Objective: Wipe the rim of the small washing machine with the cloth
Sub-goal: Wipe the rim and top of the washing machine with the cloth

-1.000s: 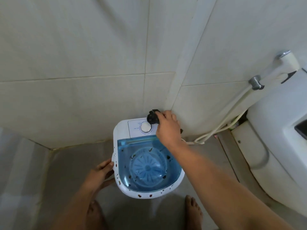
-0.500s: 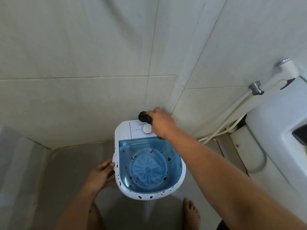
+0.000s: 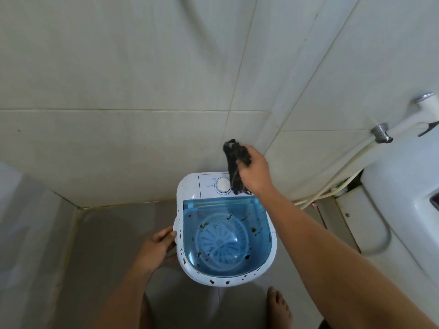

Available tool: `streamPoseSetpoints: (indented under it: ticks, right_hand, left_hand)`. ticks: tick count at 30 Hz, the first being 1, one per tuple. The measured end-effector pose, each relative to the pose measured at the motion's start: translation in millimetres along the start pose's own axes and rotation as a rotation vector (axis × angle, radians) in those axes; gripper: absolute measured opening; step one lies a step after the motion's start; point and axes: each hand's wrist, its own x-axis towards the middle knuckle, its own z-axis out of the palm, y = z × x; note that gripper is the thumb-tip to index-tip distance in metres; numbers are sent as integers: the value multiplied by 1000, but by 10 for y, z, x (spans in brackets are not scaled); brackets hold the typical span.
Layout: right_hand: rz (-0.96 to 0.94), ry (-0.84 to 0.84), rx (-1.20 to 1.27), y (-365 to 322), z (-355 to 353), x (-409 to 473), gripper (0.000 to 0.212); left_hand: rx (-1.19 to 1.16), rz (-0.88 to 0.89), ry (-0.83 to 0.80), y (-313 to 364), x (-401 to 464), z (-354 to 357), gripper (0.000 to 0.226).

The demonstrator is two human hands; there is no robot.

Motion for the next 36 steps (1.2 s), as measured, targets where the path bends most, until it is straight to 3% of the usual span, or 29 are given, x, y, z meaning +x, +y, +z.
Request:
streamPoseSetpoints:
  ticks: [4, 8, 15, 18, 21, 25, 31, 36]
  right_hand:
    - [-19, -65, -234, 96, 163, -30, 26]
    - [-161, -99, -398, 197, 36, -59, 16]
    - [-185, -117, -682, 342, -430, -198, 31]
    - [-163, -21, -505, 73, -424, -70, 34]
    - [-139, -97, -369, -216, -160, 51, 32]
    - [-188, -236, -535, -183, 196, 1, 38]
    - [-196, -221, -728, -70, 4, 108, 31]
    - [-264, -190, -728, 334, -311, -284, 42]
  left_hand:
    - [-8, 4, 8, -28, 19, -1, 22]
    - [-10, -5, 4, -39, 46, -13, 24]
    - [-18, 4, 9, -52, 38, -1, 22]
    - [-23, 9, 15, -62, 47, 0, 20]
    - [-11, 0, 18, -55, 37, 8, 18]
    - [-6, -2, 24, -56, 40, 15, 18]
    - [13, -4, 24, -108, 100, -19, 29]
    - [7, -1, 20, -94, 83, -6, 24]
